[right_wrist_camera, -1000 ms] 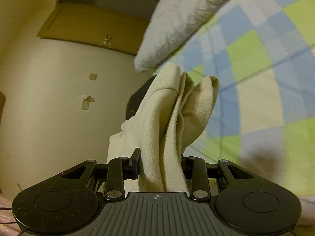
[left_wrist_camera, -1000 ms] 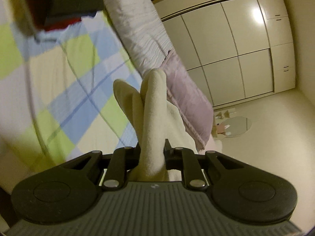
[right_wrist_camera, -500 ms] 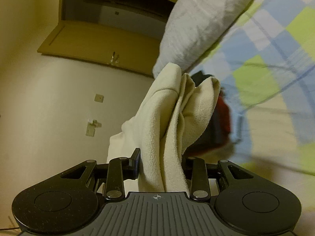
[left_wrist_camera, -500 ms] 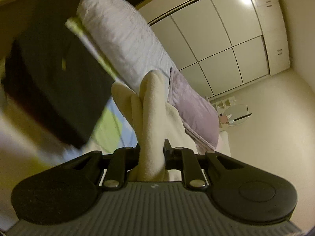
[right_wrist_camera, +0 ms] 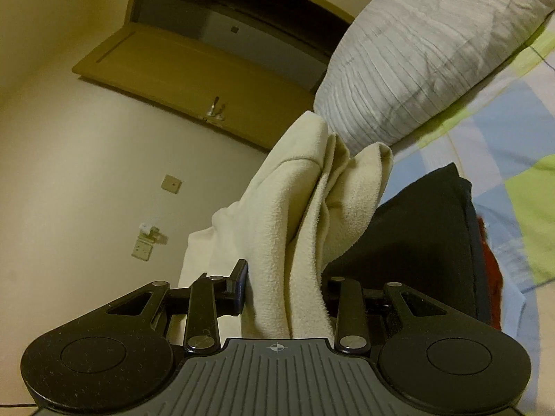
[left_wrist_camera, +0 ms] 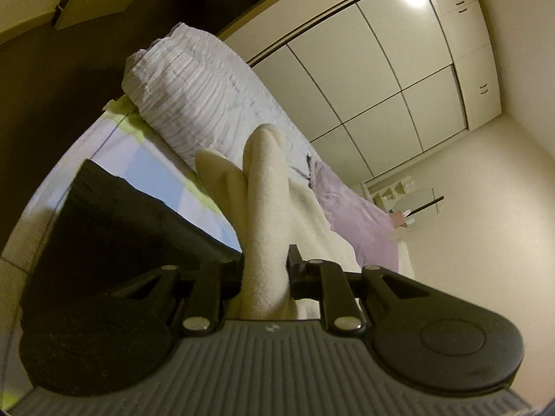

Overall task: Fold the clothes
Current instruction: 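Lift the folded shirt with both grippers and carry it onto the dark clothes stack, then lower the shirt onto the stack and open both grippers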

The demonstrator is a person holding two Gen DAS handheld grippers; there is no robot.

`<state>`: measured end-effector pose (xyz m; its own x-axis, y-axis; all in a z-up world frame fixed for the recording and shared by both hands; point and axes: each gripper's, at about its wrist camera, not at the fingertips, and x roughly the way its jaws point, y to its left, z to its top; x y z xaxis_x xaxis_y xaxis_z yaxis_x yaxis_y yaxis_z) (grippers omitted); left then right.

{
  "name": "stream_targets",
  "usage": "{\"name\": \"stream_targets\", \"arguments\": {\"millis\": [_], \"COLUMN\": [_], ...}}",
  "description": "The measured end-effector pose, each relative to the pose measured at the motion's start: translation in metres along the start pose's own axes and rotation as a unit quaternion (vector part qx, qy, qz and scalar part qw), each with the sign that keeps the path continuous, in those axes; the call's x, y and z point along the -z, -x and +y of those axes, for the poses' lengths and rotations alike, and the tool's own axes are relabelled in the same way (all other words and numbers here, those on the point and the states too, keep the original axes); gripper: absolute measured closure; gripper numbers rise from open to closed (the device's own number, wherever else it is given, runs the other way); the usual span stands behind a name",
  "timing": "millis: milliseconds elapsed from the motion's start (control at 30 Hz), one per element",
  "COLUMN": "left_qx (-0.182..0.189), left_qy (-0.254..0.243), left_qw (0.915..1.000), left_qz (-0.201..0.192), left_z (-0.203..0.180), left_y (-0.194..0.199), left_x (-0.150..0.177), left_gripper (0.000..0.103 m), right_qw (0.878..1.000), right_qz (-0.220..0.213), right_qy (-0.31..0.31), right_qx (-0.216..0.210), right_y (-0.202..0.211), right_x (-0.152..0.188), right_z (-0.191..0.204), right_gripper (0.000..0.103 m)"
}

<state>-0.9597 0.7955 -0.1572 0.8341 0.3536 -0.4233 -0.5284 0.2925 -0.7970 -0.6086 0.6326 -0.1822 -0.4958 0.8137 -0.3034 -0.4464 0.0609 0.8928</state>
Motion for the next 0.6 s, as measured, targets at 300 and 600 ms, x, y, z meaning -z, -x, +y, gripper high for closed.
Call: {"name": "stream_targets", "arguments": {"millis": [300, 600], "left_qx": [-0.021, -0.084], "left_qy": [0.015, 0.029], "left_qw": [0.9992, 0.9958], "left_qz": [0.032, 0.024], "left_z": [0.054, 0.087], "left_y": [-0.027, -0.022], "left_x": [0.0, 0.001], "left_gripper": [0.088, 0.071], "right_qw": [0.999, 0.984], "right_qz": [0.025, 0.054], "right_qy": [-0.012, 0.042], "right_qx": [0.037, 0.163], "right_y": [-0.033, -0.045], "right_x": [0.003, 0.013], "right_z": [-0.026, -0.028], "right_gripper": [0.07, 0.046]}}
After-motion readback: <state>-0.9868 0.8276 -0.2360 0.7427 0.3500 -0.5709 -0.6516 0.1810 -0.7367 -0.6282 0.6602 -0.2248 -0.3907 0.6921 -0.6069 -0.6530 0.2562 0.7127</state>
